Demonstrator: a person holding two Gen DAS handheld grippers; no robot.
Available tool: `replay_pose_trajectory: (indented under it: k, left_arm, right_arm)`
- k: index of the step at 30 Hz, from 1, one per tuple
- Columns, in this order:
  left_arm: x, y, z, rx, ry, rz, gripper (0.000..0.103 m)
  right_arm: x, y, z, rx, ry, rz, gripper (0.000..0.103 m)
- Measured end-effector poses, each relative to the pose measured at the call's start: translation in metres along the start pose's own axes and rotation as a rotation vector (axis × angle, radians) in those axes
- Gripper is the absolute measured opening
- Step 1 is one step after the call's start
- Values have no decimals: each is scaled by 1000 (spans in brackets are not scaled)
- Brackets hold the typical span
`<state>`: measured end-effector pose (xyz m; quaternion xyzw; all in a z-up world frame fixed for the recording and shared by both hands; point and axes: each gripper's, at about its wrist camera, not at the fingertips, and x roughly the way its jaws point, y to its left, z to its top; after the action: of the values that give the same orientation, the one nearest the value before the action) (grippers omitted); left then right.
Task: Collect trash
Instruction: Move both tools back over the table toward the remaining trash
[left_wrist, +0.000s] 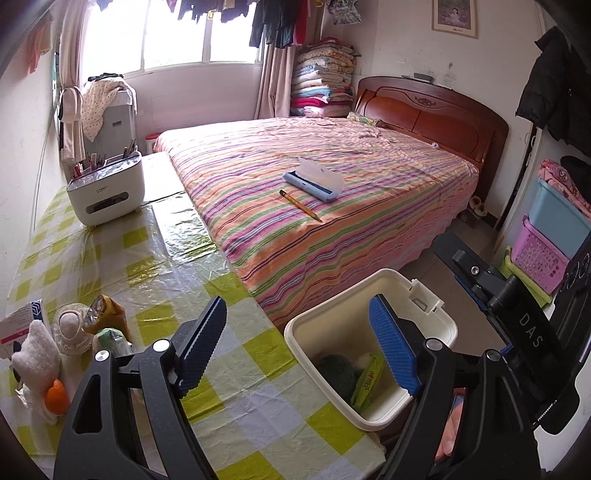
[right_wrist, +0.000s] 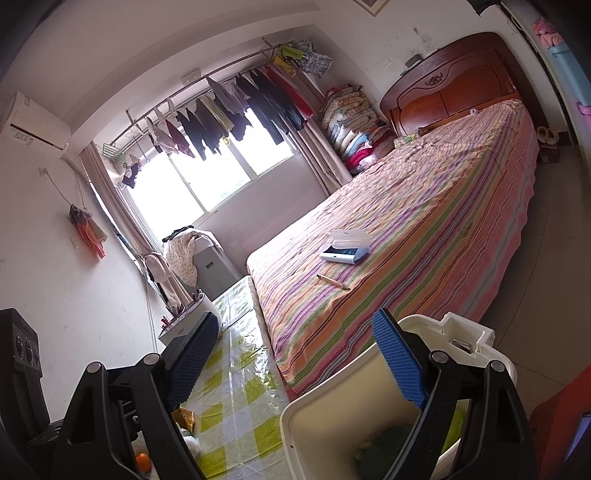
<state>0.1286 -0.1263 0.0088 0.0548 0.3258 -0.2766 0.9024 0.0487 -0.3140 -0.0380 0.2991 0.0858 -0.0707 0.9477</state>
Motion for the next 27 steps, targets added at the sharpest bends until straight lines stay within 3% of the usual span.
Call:
replay_pose_trajectory:
  k: [13,22,27]
  left_arm:
    - [-18,80,-6,-85,28,159,79]
    - [-50,180,-14,-186,49,315,79]
    - [-61,238,-26,-236,107,372,80]
  right_arm:
    - [27,39,-22,-59,107,66,83]
    - [51,77,-47,-152,229,136,83]
    - [59,106,-66,-235,280,183,83]
